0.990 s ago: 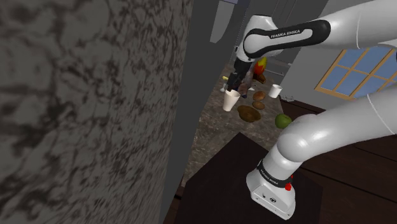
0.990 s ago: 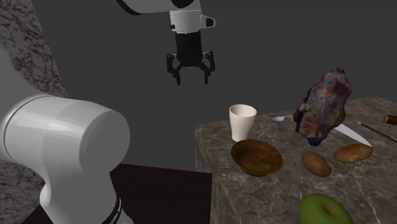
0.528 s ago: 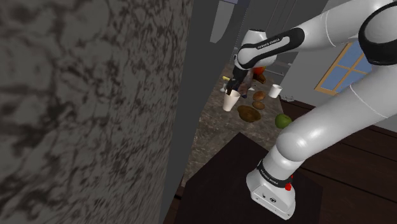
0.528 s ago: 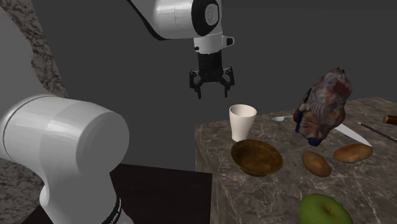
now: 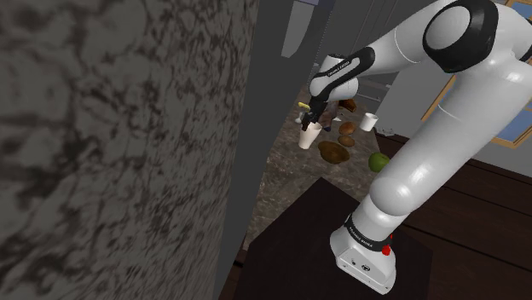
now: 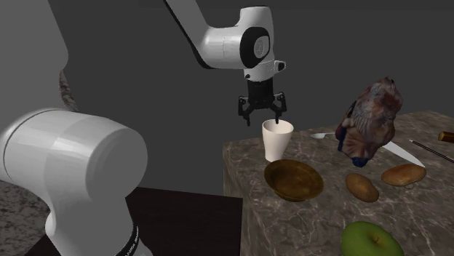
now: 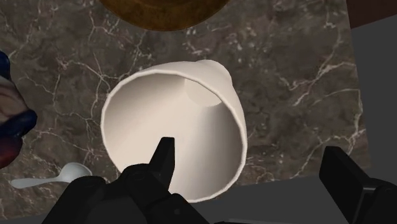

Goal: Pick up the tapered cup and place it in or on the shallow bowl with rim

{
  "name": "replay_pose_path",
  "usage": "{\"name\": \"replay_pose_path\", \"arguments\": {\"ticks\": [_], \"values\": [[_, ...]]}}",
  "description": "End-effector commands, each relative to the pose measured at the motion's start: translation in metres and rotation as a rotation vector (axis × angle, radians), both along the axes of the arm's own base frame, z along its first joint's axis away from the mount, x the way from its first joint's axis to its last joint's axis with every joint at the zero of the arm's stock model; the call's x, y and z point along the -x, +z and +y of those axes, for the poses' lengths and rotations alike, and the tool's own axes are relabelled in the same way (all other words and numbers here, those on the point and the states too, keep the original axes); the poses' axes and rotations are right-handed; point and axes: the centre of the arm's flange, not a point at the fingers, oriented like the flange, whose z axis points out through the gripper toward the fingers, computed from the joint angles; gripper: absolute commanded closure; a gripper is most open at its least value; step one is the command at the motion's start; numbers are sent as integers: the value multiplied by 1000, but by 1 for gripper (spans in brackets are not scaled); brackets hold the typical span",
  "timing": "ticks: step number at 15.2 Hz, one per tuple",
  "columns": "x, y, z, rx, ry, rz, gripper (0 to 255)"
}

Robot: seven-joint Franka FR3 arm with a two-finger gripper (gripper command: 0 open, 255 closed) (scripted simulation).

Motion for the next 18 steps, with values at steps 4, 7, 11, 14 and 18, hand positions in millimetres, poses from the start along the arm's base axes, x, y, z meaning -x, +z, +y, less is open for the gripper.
{"name": "replay_pose_path", "arguments": {"ticks": [4,7,11,14,18], "values": [[-3,-27,-5,2,1,-1,0],[-4,-35,-6,2,1,-1,0],[-4,-35,-6,2,1,-1,0],[-4,-35,-6,2,1,-1,255],[-4,-35,-6,2,1,-1,255]]}}
